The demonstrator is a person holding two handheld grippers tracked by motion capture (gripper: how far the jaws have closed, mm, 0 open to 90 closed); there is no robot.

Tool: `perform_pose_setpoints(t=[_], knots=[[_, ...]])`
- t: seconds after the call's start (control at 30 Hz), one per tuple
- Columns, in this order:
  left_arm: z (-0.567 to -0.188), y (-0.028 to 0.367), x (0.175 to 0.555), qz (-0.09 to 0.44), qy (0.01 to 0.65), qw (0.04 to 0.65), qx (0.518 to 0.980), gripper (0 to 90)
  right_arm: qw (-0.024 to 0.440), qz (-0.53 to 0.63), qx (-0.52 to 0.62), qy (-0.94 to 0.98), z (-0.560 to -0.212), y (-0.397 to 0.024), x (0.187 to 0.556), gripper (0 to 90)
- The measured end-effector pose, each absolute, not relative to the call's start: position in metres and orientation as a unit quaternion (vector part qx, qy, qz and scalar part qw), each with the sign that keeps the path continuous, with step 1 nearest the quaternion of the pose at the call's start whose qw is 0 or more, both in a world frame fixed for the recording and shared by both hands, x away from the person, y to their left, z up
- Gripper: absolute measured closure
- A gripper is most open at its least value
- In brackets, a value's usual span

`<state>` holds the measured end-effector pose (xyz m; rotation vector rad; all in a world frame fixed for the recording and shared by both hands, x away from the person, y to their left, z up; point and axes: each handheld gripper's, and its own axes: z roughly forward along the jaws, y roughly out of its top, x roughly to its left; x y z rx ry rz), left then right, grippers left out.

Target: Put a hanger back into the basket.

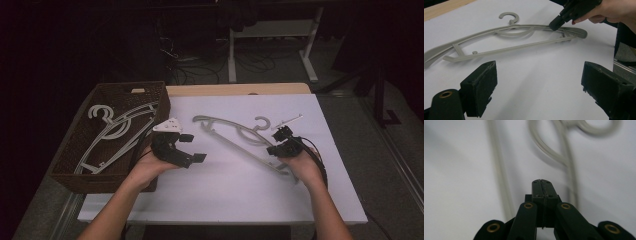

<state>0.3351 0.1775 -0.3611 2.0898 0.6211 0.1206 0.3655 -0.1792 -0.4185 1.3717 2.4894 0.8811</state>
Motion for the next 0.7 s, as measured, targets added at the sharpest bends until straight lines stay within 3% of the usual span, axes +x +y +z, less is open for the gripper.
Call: perform_pose_setpoints(t=[0.37, 0.7], knots=[[-0.362, 0.177, 0.335, 0.046, 0.25, 0.46, 0.85, 13.8, 0.049, 0.342, 0.393, 0.852, -0.419, -0.097, 0.42, 69.4], [-0.361, 0.177, 0.335, 0.045, 0.25, 0.461, 0.85, 13.8, 0.042, 0.323, 0.366, 0.872, -0.433, -0.042, 0.46, 63.9]])
